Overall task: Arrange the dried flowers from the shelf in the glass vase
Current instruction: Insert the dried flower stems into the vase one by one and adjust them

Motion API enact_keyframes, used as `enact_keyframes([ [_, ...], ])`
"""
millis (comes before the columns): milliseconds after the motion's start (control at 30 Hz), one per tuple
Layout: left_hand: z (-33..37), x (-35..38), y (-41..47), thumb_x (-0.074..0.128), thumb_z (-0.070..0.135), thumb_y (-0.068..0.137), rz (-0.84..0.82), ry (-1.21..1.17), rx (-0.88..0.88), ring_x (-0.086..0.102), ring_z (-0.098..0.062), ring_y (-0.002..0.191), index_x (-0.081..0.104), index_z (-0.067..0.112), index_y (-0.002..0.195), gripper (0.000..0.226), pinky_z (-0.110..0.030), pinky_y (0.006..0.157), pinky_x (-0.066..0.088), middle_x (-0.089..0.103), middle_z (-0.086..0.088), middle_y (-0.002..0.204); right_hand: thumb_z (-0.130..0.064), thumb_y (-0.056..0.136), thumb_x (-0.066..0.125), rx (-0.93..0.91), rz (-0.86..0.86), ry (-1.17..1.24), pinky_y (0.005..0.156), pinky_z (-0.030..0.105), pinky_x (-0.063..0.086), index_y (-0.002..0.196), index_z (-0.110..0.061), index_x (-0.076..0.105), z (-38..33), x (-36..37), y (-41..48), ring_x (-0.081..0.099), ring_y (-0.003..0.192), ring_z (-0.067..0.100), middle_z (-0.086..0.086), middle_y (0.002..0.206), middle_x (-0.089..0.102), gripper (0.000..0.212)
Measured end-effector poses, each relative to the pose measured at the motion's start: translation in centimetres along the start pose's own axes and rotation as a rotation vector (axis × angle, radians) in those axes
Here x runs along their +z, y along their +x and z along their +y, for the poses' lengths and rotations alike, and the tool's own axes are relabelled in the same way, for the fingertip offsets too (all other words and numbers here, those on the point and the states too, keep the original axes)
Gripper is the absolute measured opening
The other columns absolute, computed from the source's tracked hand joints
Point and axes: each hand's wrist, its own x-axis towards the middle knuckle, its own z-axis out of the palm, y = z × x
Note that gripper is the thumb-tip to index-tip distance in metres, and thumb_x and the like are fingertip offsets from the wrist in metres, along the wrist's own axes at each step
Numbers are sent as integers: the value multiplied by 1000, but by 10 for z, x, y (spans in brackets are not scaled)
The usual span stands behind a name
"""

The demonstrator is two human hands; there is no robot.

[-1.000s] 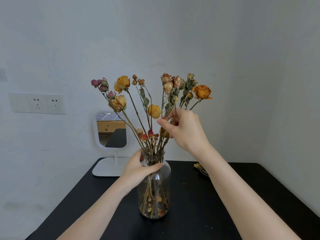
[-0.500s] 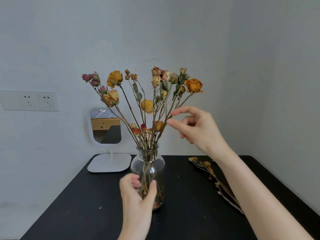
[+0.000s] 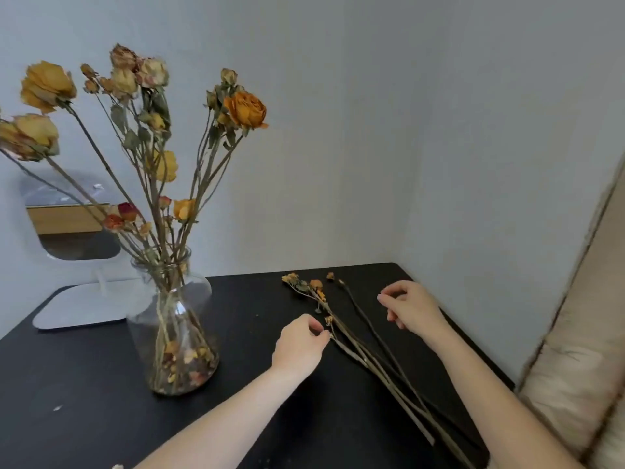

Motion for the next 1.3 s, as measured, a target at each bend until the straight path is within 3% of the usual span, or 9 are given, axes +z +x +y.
enact_keyframes([
  [67, 6, 10, 12, 55, 33, 90, 17, 46, -40, 60, -16, 86, 67, 23, 91, 15, -30, 75, 49, 63, 4, 87, -22, 89, 62, 73, -30, -38, 46, 17, 40, 100, -16, 61, 16, 0, 6, 53, 46, 5, 0, 62, 63, 13],
  [200, 18, 22, 37, 58, 40, 87, 91, 72, -124, 60, -14, 69, 70, 18, 74, 29, -27, 62, 45, 66, 1, 74, -25, 88, 62, 134, -122, -154, 65, 23, 44, 100, -15, 60, 35, 6, 15, 57, 60, 5, -3, 64, 63, 16],
  [333, 22, 32, 62, 63, 47, 81, 120, 75, -226, 56, -16, 59, 48, 16, 53, 45, -26, 56, 40, 55, 2, 60, -30, 88, 62, 168, -195, -223, 73, 27, 48, 103, -14, 59, 44, 16, 25, 58, 63, 6, -4, 64, 62, 22],
  [633, 15, 47, 87, 65, 37, 81, 73, 96, -329, 61, -20, 70, 54, 13, 71, 28, -27, 56, 42, 62, -3, 76, -35, 85, 64, 191, -216, -352, 78, 31, 52, 92, -12, 66, 45, 34, 41, 66, 82, 17, -1, 72, 64, 25],
  [733, 13, 46, 90, 66, 34, 80, 78, 20, -341, 60, -20, 69, 57, 10, 72, 27, -28, 58, 43, 63, -5, 77, -27, 87, 60, 198, -207, -373, 78, 33, 52, 90, -8, 68, 44, 36, 41, 65, 75, 17, 0, 67, 63, 22],
  [867, 15, 42, 88, 68, 36, 80, 79, -21, -350, 60, -18, 66, 66, 8, 81, 28, -27, 56, 43, 65, -4, 77, -23, 85, 57, 199, -206, -410, 70, 30, 51, 85, -6, 65, 42, 37, 41, 58, 66, 16, 7, 80, 71, 19],
  [1000, 23, 37, 89, 69, 36, 80, 83, -71, -357, 57, -16, 66, 70, 9, 86, 28, -29, 61, 45, 66, -5, 83, -23, 85, 58, 165, -180, -372, 73, 32, 52, 84, -8, 67, 36, 31, 40, 66, 75, 17, 0, 69, 66, 18],
  [1133, 31, 35, 89, 70, 33, 81, 116, -212, -289, 56, -16, 80, 71, 9, 91, 26, -32, 78, 48, 65, -3, 87, -26, 87, 60, 87, -132, -328, 72, 27, 48, 67, -17, 62, 26, 18, 40, 64, 67, 10, -3, 62, 63, 22],
  [1300, 48, 22, 80, 64, 32, 85, 152, -337, -132, 58, -16, 87, 71, 9, 93, 25, -31, 80, 47, 64, -2, 91, -24, 86, 60, -14, -34, -183, 72, 25, 39, 56, -18, 59, 5, -2, 35, 60, 63, 7, -5, 52, 58, 31],
])
